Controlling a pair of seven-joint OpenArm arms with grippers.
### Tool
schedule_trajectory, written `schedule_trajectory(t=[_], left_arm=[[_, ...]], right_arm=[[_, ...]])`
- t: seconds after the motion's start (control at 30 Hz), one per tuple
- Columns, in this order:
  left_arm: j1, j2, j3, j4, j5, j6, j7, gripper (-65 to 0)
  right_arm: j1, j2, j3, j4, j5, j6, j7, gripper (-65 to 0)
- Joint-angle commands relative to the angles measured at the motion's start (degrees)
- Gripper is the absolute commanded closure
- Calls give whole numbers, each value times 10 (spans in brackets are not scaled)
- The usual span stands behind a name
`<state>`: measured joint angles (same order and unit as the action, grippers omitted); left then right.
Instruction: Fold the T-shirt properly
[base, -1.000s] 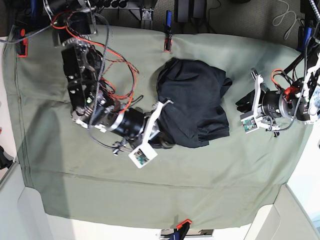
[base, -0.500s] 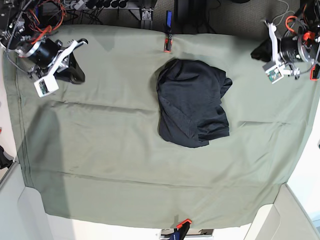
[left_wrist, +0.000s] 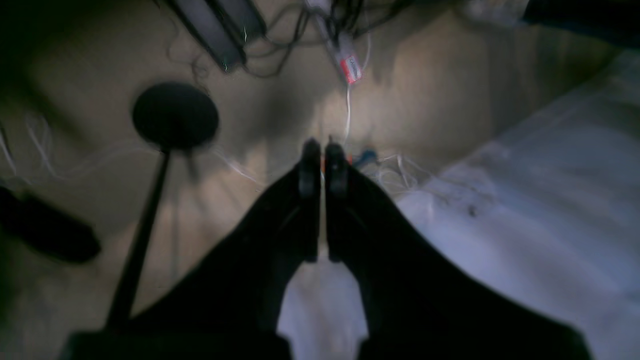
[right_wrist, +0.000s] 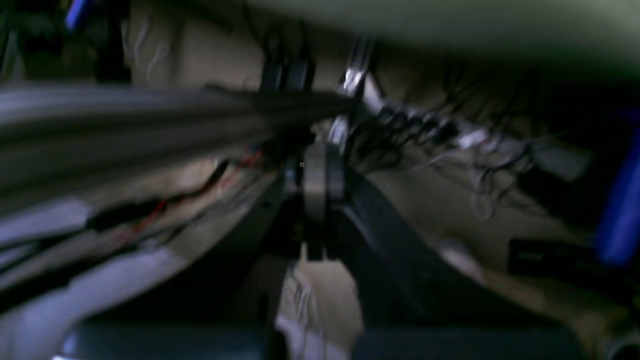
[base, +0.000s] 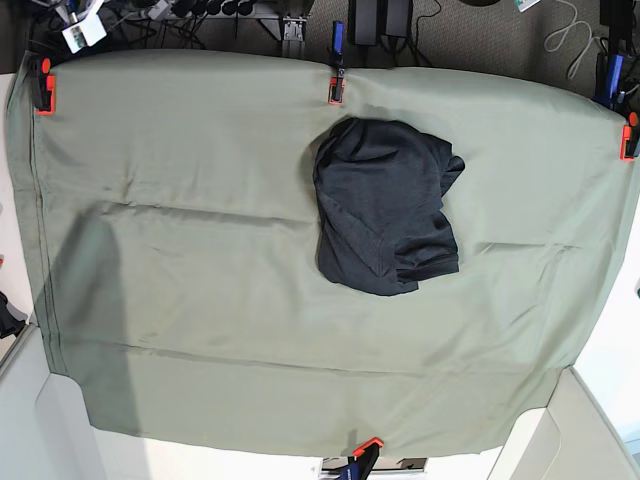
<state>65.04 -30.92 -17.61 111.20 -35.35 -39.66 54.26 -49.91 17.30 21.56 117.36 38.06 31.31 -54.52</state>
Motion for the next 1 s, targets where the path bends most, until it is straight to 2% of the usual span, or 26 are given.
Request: schedule_trajectory(t=[0.0, 0.1, 0.3, 0.5, 0.6, 0.7, 0.8, 0.87, 0.97], left_arm=[[8, -4, 12, -15, 16, -3, 9, -15], [-12, -4, 66, -82, 66, -3, 1, -15], [-139, -4, 196, -266, 109, 64, -11, -15], [-331, 11, 337, -475, 108, 75, -14, -15], [-411, 39, 398, -562, 108, 84, -25, -15], [-474, 75, 433, -635, 121, 126, -71, -15], [-520, 118, 445, -695, 143, 151, -93, -15], [-540, 144, 445, -725, 161, 155, -93, -15], [-560, 170, 445, -753, 178, 169, -111, -15]], right_arm=[[-17, 5, -5, 0, -6, 2, 5, 0], [-30, 5, -22, -36, -39, 0, 5, 0], [-22, 5, -45, -181, -55, -1, 5, 0], [52, 5, -72, -358, -116, -56, 5, 0], [117, 4, -80, -448, -148, -75, -1, 0], [186, 3, -82, -527, -152, -76, -15, 0], [246, 1, -82, -589, -152, -75, -17, 0], [276, -1, -82, -616, -151, -75, -17, 0], [311, -2, -82, -633, -151, -75, -16, 0]])
